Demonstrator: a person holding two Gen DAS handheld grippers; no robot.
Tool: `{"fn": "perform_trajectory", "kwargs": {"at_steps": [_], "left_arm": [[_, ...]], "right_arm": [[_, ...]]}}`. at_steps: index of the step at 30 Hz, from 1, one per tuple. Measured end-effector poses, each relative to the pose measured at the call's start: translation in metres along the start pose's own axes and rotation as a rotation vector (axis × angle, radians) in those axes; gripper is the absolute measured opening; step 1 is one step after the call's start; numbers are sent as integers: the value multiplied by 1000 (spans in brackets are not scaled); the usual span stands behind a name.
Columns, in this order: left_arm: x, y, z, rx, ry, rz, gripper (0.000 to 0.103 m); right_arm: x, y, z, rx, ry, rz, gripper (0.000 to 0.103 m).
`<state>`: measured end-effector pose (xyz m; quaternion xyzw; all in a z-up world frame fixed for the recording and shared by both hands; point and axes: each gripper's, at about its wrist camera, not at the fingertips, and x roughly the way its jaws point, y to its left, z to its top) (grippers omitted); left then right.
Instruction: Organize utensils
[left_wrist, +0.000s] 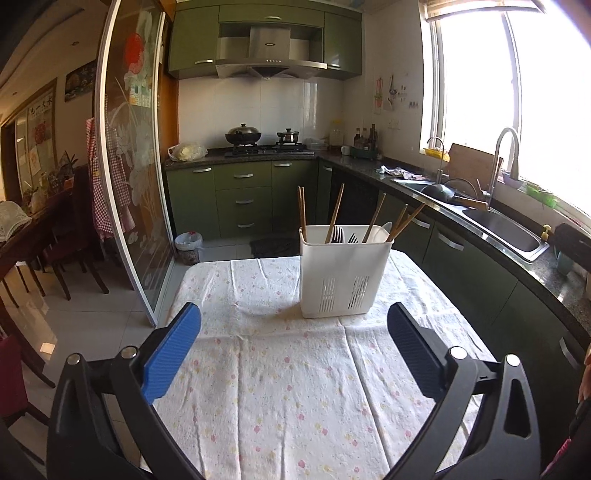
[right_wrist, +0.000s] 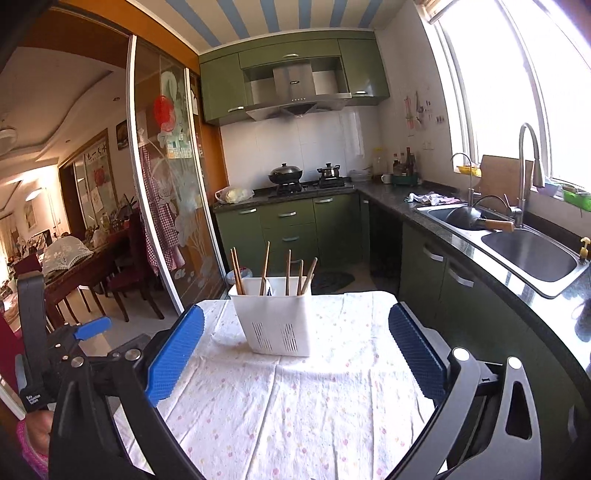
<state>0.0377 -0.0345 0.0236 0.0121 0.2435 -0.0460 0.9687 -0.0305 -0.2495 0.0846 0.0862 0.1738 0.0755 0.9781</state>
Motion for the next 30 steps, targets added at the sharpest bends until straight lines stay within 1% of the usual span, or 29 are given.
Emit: {"fn": "perform_trajectory", "kwargs": {"at_steps": [4, 6, 9, 11, 14, 18, 20, 25, 30], "left_arm": [[-9, 0, -18, -8, 1, 46, 96], [-12, 3, -26, -17, 5, 44, 96], [-8, 8, -35, -18, 39, 32, 96], [-4, 11, -40, -17, 58, 33, 96], [-1, 15, -49, -20, 62, 40, 96], [1, 19, -55, -29, 46, 77, 96], [1, 18, -56, -19, 39, 92, 96], [3, 17, -59, -8, 47, 74, 96], [4, 15, -59, -4, 42, 78, 96]], "right_arm": [[-13, 0, -32, 1, -12, -35, 99], [-14, 3, -44, -3, -32, -59, 99], [-16, 5, -59, -9, -61, -122, 99], [-17, 2, -67, 8, -73, -121, 99], [-16, -1, -72, 25, -84, -114, 99], [-10, 4, -72, -14, -114, -147, 99], [-8, 6, -70, -23, -124, -146, 99], [-2, 4, -73, -7, -119, -138, 99], [1, 2, -74, 2, -118, -140, 99]]}}
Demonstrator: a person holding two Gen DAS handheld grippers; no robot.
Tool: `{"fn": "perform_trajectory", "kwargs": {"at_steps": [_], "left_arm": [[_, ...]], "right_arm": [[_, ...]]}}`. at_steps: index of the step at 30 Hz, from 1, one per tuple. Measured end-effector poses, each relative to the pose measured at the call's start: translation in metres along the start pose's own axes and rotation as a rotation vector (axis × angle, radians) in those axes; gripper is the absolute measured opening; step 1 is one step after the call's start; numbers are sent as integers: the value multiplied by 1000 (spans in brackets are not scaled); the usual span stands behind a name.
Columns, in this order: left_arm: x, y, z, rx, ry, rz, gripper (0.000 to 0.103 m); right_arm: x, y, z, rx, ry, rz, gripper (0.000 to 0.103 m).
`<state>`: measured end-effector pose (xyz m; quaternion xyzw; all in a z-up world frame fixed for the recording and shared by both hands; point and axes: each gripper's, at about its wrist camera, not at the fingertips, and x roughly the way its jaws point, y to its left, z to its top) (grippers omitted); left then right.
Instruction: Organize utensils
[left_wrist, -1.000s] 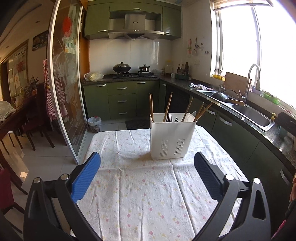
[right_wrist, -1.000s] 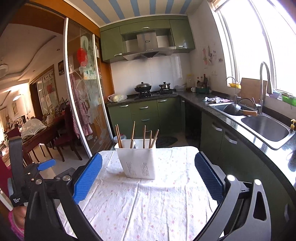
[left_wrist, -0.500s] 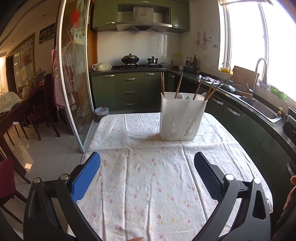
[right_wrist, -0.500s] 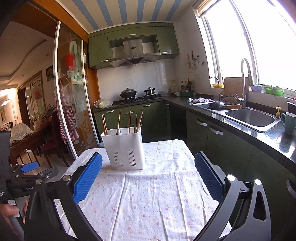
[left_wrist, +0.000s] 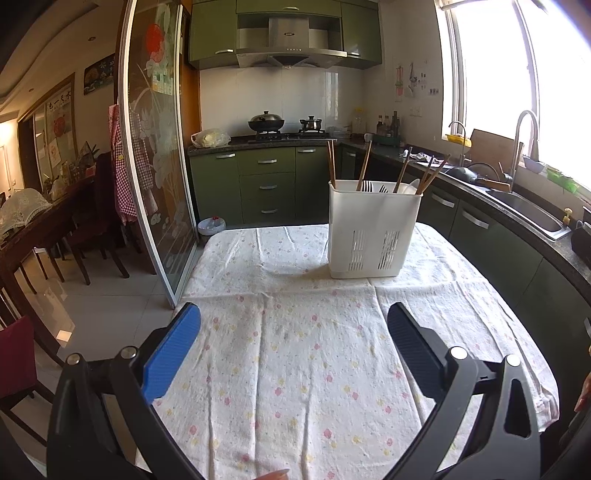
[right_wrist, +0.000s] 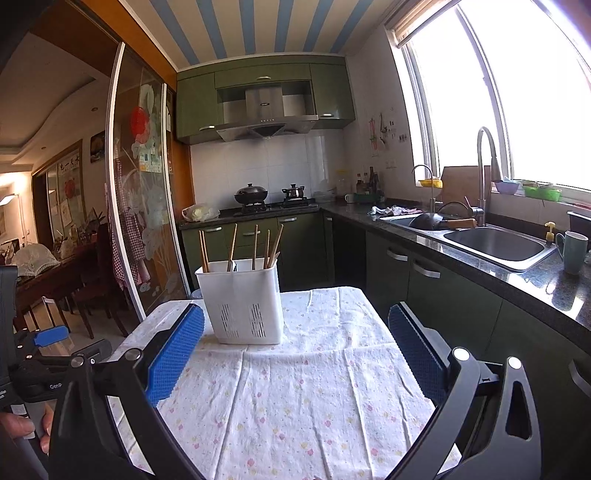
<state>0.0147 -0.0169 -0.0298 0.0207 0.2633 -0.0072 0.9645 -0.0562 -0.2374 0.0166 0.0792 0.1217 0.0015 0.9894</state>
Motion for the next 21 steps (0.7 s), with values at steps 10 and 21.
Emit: {"fn": "perform_trajectory", "kwargs": {"at_steps": [10, 21], "left_arm": [[0, 2, 1, -7, 2, 0, 96], [0, 0, 1, -7, 5, -11, 96]], "right_arm": [[4, -4, -2, 27, 16, 10, 99], [4, -5, -2, 38, 17, 16, 99]]}}
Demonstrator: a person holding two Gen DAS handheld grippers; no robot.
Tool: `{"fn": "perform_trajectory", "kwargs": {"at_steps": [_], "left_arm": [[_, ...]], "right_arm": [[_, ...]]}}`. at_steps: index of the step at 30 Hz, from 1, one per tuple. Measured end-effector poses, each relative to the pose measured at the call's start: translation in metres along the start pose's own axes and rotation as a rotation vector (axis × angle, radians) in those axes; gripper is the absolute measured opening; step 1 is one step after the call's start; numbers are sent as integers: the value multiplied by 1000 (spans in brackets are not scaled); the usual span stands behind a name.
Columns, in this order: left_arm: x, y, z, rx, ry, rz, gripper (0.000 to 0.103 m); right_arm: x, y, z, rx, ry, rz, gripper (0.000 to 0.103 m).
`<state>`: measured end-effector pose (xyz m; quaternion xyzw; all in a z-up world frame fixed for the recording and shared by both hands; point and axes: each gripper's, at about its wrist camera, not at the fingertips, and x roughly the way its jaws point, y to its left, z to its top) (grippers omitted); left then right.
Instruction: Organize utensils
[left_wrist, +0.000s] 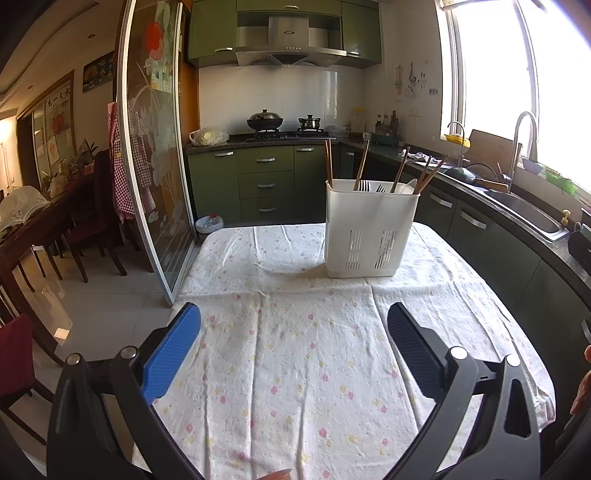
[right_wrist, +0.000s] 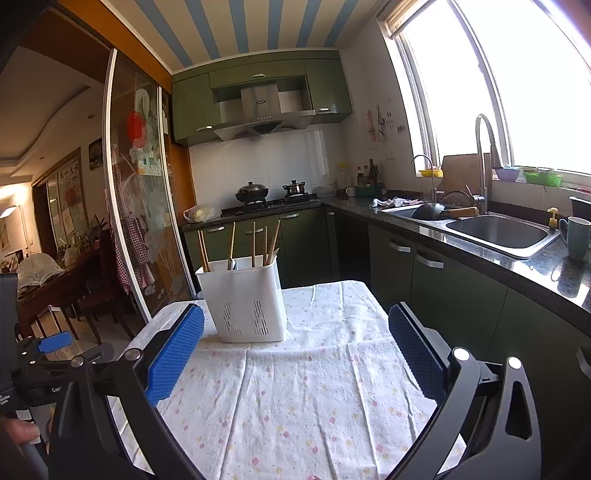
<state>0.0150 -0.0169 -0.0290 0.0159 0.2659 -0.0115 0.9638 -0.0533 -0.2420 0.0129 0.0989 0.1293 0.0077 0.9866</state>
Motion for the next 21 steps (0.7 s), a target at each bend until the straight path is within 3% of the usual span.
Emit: {"fn": "perform_trajectory", "kwargs": {"at_steps": [21], "left_arm": [[1, -1, -2, 0, -1, 3, 96]], "right_arm": [[2, 5, -3, -4, 10, 3, 99]]}}
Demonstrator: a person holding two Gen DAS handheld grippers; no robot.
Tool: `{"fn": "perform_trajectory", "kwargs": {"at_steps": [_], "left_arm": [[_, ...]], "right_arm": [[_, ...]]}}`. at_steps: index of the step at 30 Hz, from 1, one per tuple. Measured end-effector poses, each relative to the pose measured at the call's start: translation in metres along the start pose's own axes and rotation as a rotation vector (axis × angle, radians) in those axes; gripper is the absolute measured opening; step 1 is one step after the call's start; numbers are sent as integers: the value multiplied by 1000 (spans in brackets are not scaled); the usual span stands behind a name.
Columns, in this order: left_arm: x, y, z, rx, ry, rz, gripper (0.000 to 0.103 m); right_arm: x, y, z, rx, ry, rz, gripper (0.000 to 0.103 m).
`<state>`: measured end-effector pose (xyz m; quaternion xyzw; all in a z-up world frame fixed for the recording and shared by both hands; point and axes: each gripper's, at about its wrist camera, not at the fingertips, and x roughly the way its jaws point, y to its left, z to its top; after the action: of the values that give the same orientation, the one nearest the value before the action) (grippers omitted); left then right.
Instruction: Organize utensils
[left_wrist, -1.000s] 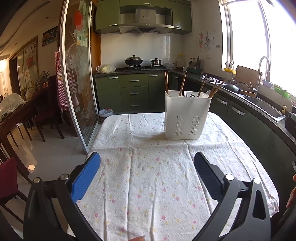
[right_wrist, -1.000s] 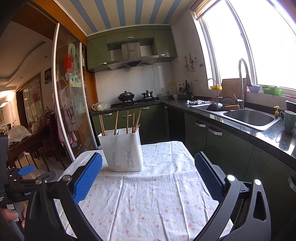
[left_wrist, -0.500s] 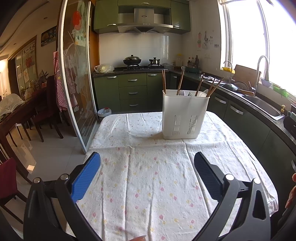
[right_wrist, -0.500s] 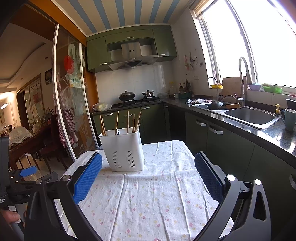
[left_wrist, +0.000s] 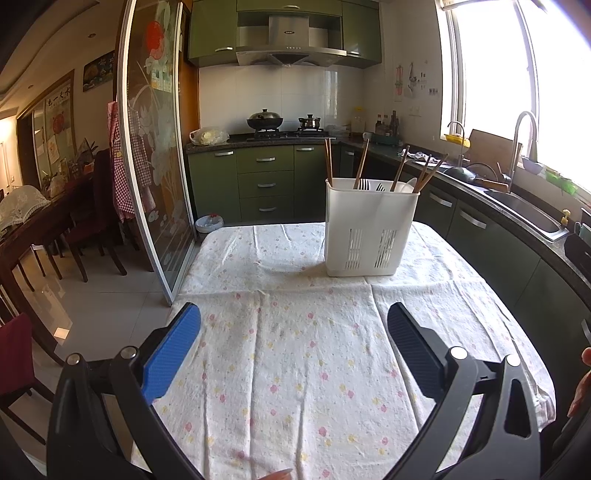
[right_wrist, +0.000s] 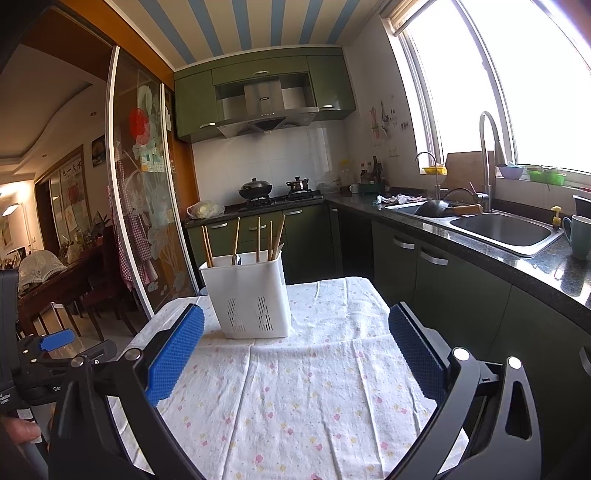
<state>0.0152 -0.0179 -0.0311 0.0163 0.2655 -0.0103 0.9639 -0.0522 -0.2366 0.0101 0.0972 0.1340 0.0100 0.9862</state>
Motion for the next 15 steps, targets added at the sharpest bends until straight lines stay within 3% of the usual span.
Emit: {"fn": "perform_trajectory", "kwargs": {"at_steps": [15], "left_arm": [[-1, 1, -1, 1, 0, -4, 96]], "right_arm": [[0, 2, -1, 2, -3, -1, 99]]}}
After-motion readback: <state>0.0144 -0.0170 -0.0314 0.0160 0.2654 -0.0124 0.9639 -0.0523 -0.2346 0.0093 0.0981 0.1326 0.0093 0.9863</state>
